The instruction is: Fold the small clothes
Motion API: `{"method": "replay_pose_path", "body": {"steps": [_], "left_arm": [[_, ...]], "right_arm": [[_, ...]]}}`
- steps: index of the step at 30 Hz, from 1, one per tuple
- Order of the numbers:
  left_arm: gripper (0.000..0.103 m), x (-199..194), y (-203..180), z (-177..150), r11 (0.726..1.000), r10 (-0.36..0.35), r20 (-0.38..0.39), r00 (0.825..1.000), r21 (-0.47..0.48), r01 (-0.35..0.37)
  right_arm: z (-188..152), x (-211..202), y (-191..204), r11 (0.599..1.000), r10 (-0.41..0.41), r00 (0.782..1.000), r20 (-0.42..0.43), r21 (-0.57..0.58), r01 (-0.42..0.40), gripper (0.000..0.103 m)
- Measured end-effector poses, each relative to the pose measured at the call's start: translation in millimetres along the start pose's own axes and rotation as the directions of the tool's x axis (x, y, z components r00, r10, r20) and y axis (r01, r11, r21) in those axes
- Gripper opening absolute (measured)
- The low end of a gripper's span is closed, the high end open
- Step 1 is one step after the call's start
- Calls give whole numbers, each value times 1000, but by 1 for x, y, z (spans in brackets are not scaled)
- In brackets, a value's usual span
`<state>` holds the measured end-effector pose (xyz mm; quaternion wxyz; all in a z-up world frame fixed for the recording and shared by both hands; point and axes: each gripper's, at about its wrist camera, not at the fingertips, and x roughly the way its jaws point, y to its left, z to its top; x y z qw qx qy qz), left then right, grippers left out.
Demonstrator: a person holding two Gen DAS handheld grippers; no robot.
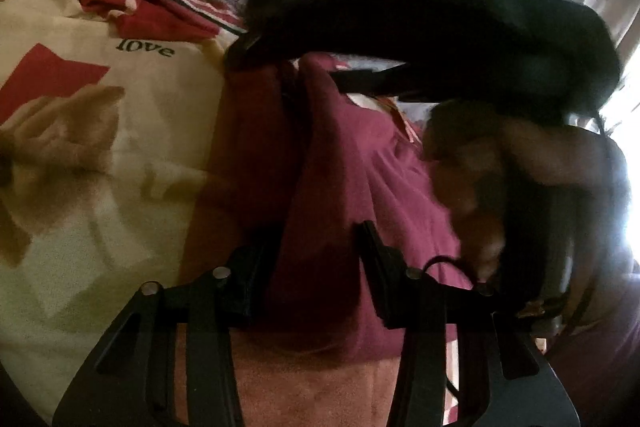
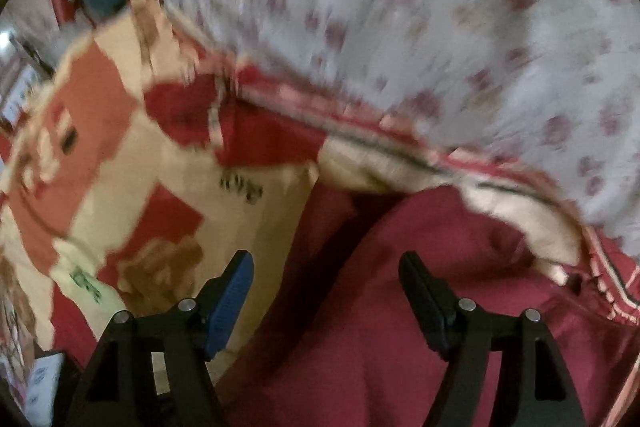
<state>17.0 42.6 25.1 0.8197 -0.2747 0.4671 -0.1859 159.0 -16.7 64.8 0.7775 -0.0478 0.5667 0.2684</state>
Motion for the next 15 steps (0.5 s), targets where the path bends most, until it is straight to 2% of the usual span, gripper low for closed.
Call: {"method": "replay_pose_path", "body": {"steps": [2,3,6,8,11,15], "left_arm": [[38,1,1,0,1000,-7,0,1000,-11,7],[38,1,1,0,1000,-7,0,1000,-10,7],[42,1,-1,-1,1000,-2,8,1000,1,2],[48,3,-4,-1,1000,4,18,1000,14,-5],[51,8,-9,-3,999,28,19,999,42,-29],[51,13,-11,-4,998,43,15,999,48,-44]], "right_arm": [[0,20,4,999,-35,998,-56,-35,33,73],[-2,25,1,998,-54,996,-65,-35,52,68],[-10,13,-15,1000,-8,1000,-16,-5,8,40],[-15,1,-26,999,39,999,14,21,-40,31],[-20,-7,-38,996,73,996,48,48,-75,30],[-25,-9,-46,994,80,995,63,71,-84,30]]}}
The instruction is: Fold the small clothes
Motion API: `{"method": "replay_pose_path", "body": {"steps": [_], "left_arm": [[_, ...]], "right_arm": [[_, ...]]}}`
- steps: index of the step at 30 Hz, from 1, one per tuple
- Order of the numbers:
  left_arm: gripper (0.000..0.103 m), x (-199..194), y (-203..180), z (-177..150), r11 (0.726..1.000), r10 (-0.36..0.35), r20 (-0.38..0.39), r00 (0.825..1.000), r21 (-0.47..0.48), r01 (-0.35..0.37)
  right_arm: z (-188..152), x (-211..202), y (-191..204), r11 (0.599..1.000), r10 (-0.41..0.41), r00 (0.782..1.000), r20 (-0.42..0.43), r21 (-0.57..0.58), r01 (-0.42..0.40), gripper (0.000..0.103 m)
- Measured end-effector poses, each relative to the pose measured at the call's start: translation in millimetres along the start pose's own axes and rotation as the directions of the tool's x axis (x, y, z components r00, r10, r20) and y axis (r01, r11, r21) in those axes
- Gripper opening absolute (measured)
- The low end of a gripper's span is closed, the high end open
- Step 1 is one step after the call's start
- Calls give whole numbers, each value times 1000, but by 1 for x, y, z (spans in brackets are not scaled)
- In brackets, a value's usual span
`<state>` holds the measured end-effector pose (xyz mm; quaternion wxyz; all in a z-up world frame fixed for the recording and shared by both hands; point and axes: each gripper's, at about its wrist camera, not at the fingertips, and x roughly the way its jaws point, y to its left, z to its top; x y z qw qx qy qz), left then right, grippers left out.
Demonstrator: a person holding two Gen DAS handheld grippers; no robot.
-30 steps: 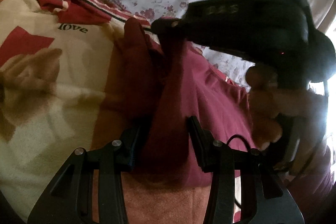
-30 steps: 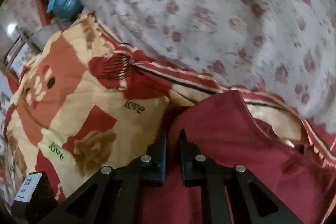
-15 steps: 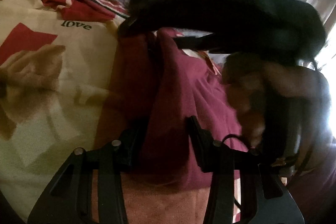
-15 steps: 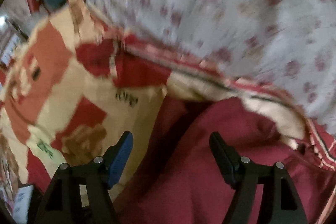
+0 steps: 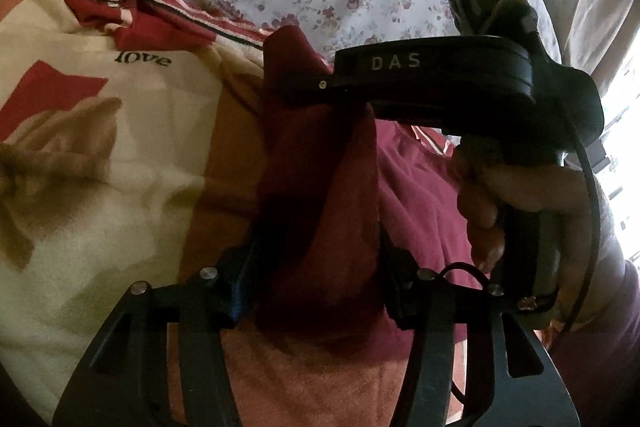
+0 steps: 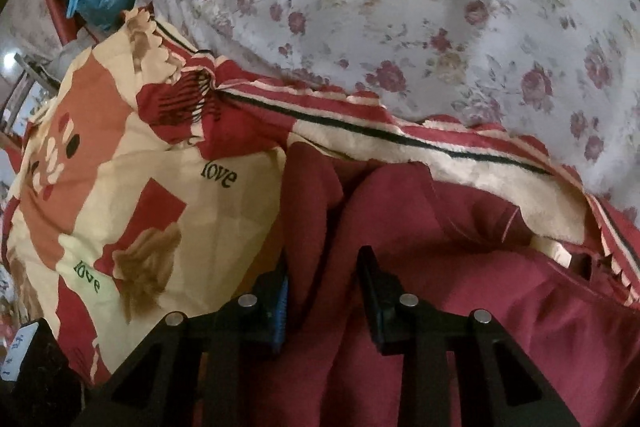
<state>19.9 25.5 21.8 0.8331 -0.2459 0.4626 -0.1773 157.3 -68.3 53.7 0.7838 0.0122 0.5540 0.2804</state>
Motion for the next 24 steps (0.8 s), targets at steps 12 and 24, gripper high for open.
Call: {"method": "replay_pose_path", "body": {"steps": [12,24], "left_arm": [[59,7,2,-4,1000,7,0,1000,8,-7],[64,12,-1,-10,999,-25,9,1000,22,25]], "right_arm": [[1,2,-1,1000,4,1000,-6,8,-4,30],[8,18,-6,1000,-20,998,-57,5,20,45]]}}
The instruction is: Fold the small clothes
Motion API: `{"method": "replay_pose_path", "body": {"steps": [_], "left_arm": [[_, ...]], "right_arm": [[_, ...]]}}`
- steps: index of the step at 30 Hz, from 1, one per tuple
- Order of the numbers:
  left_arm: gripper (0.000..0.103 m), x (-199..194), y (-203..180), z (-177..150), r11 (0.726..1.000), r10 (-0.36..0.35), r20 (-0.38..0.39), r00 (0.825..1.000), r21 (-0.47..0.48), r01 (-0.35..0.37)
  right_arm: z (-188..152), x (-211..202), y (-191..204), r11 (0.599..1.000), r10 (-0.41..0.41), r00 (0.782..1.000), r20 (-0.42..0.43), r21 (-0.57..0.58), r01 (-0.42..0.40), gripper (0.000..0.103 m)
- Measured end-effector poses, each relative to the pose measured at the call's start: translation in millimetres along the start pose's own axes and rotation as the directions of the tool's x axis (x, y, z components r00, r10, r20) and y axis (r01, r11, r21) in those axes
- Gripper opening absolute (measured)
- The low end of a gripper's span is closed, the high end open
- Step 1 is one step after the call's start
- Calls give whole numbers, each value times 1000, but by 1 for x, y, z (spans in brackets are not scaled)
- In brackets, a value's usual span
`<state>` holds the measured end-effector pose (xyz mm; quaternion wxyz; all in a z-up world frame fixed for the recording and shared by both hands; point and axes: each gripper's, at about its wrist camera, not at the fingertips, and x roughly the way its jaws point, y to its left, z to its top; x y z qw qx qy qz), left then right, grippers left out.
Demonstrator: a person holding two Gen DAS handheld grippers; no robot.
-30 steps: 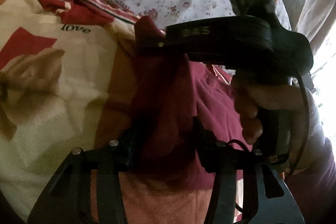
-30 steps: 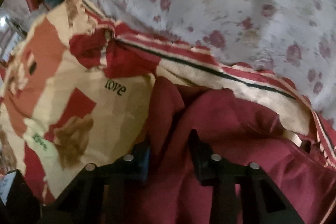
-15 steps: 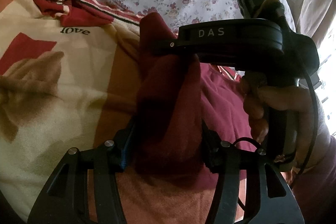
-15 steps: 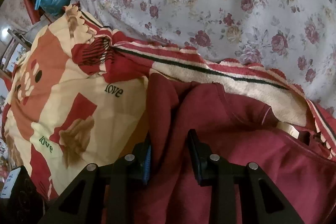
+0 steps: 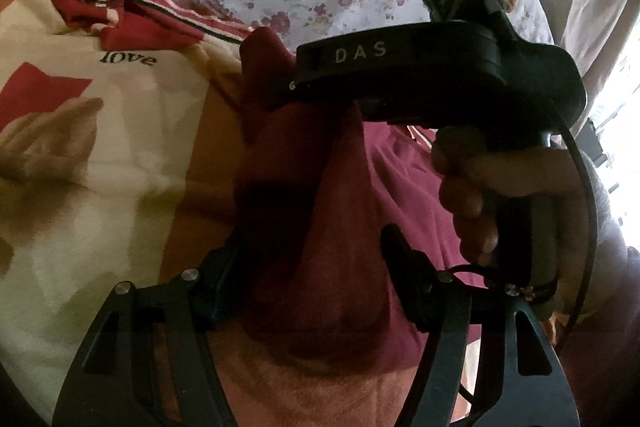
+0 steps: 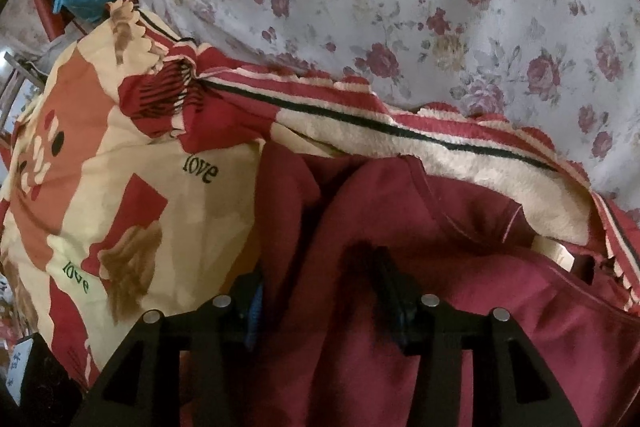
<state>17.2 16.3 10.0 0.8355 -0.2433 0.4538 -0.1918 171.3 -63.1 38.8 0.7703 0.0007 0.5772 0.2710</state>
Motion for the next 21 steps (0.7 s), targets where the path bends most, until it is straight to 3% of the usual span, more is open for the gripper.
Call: {"method": "replay_pose_path", "body": {"steps": [1,3,4,6,10,13,21], "left_arm": [[58,1,-1,0,1000,-6,-5,1000,11,6],[44,1,-6,-1,999,-21,-26,999,30,22],[41,1,-9,-2,998,-2,27,1000,63,1],[34,-5,-16,-3,996,-28,37,999,87,24],[28,-21,-39,-4,991,-93,56,994,102,87],[27,-30,-67,-3,981,-110,50,993,168,101],[27,-16,-188,-2,907,-161,-40,986,387,164]], "right_arm": [[-2,-1,-1,1000,3,1000,6,0,-3,41],[-7,-8,2,1000,19,999,28,-14,-19,19],[-10,-13,5,999,24,999,43,-27,-22,19],[-16,-28,8,999,14,996,84,-44,-10,18],[-27,-70,1,998,53,985,166,-35,-48,17],[-37,-110,-14,997,69,974,217,-33,-63,17],[-87,-195,-92,999,-17,960,279,36,7,17]]}}
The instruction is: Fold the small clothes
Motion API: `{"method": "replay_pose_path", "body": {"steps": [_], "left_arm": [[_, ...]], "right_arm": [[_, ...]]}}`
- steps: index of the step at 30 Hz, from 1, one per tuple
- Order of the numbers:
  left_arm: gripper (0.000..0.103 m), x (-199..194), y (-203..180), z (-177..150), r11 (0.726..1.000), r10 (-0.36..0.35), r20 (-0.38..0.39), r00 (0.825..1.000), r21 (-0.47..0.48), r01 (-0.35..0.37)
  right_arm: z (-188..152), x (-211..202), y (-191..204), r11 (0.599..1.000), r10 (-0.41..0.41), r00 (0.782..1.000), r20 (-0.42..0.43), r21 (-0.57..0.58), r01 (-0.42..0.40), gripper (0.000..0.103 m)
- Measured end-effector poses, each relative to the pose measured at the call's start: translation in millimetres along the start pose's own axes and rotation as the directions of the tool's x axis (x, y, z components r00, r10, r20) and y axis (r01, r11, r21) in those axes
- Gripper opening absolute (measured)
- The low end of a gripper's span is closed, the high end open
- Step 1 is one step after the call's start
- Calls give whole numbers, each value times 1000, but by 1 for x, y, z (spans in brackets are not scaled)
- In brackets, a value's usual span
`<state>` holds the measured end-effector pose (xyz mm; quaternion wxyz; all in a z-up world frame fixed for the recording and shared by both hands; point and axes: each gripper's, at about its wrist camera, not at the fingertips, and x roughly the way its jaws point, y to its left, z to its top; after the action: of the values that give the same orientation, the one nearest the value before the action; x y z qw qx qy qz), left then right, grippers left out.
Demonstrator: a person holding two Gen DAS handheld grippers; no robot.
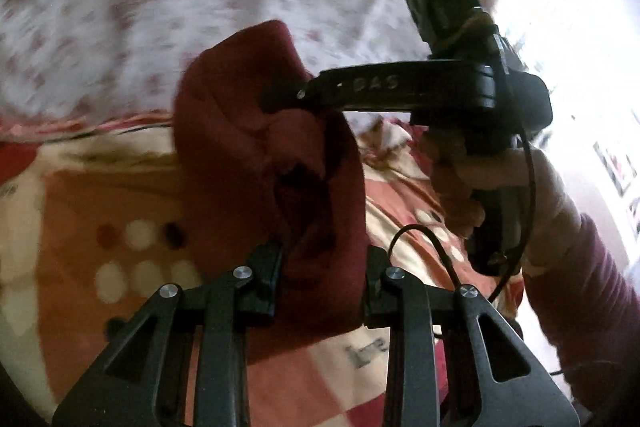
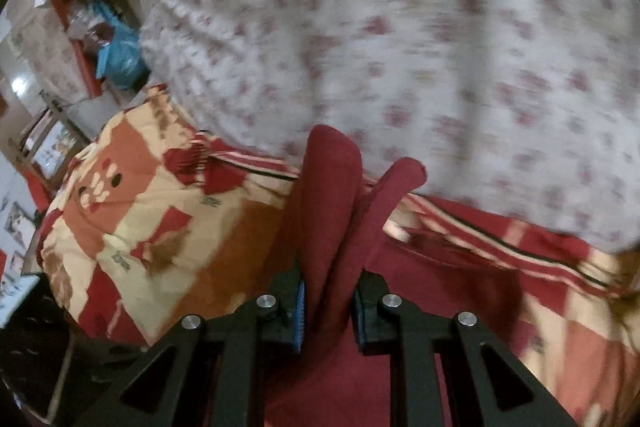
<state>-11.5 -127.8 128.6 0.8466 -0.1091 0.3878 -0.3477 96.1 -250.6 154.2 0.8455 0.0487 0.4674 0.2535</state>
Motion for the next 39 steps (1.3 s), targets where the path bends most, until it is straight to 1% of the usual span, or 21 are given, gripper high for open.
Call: {"method": "replay_pose_path", "body": {"steps": [3,7,9,11,13,14,16,17,19,21,22,24,26,27,28,30,32,33,36,38,39], "left_arm": [[27,34,-34,6,999,-19,-60,998,48,22],[27,76,-58,2,996,-22,-132,991,77,32],[27,97,-63,-4,997,-6,-168,986,76,19],[27,119,-60,-13,999,24,-207,978,46,-15],[29,135,-55,-18,1000,18,-262,965,5,-17],[29,135,-55,-19,1000,18,-274,961,2,-18],[38,117,-59,-19,999,8,-282,959,39,3],[41,105,-61,-17,998,-5,-281,960,54,21],[62,71,-61,-17,996,-21,-244,969,78,42],[69,39,-51,-14,996,-5,-175,985,82,19],[69,31,-42,-10,997,16,-141,990,82,-4],[69,26,-30,-10,993,93,-115,989,84,-84],[69,37,-12,-9,980,194,-124,973,59,-188],[69,44,-5,-13,975,220,-132,967,50,-215],[69,51,-1,-18,973,231,-148,962,40,-227],[69,68,6,-33,972,235,-211,949,28,-235],[69,78,8,-46,967,252,-226,941,42,-249],[69,78,9,-53,970,243,-234,941,44,-240],[69,66,11,-61,979,199,-249,948,-4,-206],[69,60,14,-53,978,200,-226,953,-8,-207],[69,53,12,-48,978,202,-195,960,0,-206]], "right_arm": [[-18,-17,-41,998,-40,999,-14,37,41,17],[-47,-22,-86,993,-81,996,-50,77,84,17],[-62,-13,-108,988,-101,992,-70,106,108,16],[-77,8,-131,980,-102,990,-100,158,117,17],[-92,33,-141,973,-120,983,-138,179,144,17],[-96,37,-144,971,-120,984,-132,189,144,17],[-99,30,-147,968,-128,987,-93,204,144,32],[-99,22,-149,963,-151,985,-87,212,166,45],[-101,1,-151,953,-195,979,-56,226,203,47],[-105,-25,-148,957,-153,988,-5,247,149,47],[-107,-39,-141,963,-126,992,23,244,117,47],[-111,-52,-120,976,-93,994,53,202,80,47],[-118,-54,-89,992,-47,997,59,121,40,47],[-121,-52,-78,996,-32,998,50,87,27,46],[-126,-48,-67,998,-24,999,38,58,22,46],[-142,-38,-55,997,-75,997,-1,12,75,39],[-164,-23,-62,990,-140,987,-81,13,142,38],[-175,-18,-70,990,-128,985,-115,39,134,38],[-178,-28,-86,991,-74,991,-111,103,86,38],[-164,-49,-87,992,-44,997,-56,118,50,38],[-153,-58,-85,993,-35,999,-10,116,36,41]]}}
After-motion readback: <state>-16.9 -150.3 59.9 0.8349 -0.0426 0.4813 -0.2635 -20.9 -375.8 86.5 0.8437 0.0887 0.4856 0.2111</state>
